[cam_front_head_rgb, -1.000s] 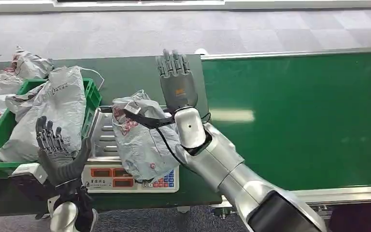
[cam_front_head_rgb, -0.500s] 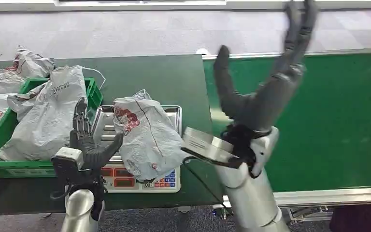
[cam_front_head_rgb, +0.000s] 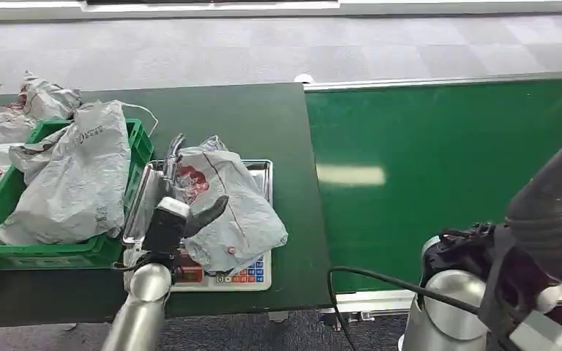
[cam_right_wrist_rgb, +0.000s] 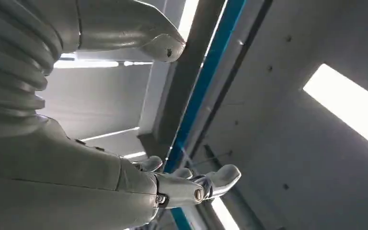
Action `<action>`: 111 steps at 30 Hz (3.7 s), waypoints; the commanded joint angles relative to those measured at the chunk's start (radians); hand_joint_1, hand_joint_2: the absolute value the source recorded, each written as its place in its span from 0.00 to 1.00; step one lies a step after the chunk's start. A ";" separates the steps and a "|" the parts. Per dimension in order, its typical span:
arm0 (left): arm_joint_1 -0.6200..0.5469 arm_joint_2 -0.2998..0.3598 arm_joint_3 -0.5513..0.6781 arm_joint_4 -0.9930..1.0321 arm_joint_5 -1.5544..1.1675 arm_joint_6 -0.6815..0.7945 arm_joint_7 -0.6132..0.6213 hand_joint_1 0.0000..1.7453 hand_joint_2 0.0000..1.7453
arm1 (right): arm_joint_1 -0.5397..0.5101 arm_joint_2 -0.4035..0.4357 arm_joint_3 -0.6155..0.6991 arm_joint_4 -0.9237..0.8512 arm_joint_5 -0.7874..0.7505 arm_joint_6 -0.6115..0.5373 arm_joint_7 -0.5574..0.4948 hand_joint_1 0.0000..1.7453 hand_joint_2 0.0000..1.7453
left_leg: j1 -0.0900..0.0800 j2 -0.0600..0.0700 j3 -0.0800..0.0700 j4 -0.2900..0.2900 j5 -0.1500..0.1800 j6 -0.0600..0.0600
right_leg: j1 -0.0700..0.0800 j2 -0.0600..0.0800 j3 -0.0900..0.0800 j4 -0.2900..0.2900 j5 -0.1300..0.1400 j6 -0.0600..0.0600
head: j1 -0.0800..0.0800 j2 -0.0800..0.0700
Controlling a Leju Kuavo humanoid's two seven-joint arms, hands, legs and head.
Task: Moved the parcel from conveyor to table for the left to box.
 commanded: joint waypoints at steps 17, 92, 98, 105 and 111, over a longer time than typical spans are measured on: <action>-0.273 0.065 -0.274 0.606 -0.419 0.019 0.146 1.00 1.00 | 0.095 0.010 -0.037 0.142 0.027 0.000 -0.021 0.00 1.00 | 0.001 0.001 0.003 -0.003 0.001 -0.002 | 0.001 0.000 0.003 -0.002 0.001 0.000 | 0.000 0.000; -0.738 0.355 -0.219 0.840 -0.853 0.495 0.896 1.00 1.00 | 0.146 0.010 -0.082 0.178 0.036 0.000 -0.021 0.00 1.00 | 0.003 -0.011 -0.001 -0.001 0.009 -0.009 | 0.010 -0.011 -0.003 -0.002 0.004 -0.008 | -0.001 0.000; -0.708 0.379 -0.094 1.011 -0.768 0.422 0.978 1.00 1.00 | 0.167 0.010 -0.055 0.160 0.036 0.000 -0.021 0.00 1.00 | 0.004 0.007 0.001 -0.004 0.008 -0.007 | 0.002 0.006 0.000 -0.002 0.010 -0.007 | 0.000 0.000; -0.662 0.415 -0.035 1.036 -0.749 0.376 1.066 0.32 1.00 | 0.187 0.010 -0.026 0.174 0.038 0.000 -0.021 0.00 1.00 | 0.004 0.019 0.000 -0.004 0.006 -0.009 | 0.003 0.019 -0.007 0.000 0.011 -0.008 | 0.000 0.000; -0.638 0.421 -0.009 1.021 -0.751 0.408 1.093 0.00 0.00 | 0.189 0.010 -0.027 0.185 0.032 0.000 -0.021 0.00 1.00 | 0.004 0.016 -0.003 -0.004 0.006 -0.008 | 0.003 0.016 -0.009 0.001 0.010 -0.009 | 0.000 0.000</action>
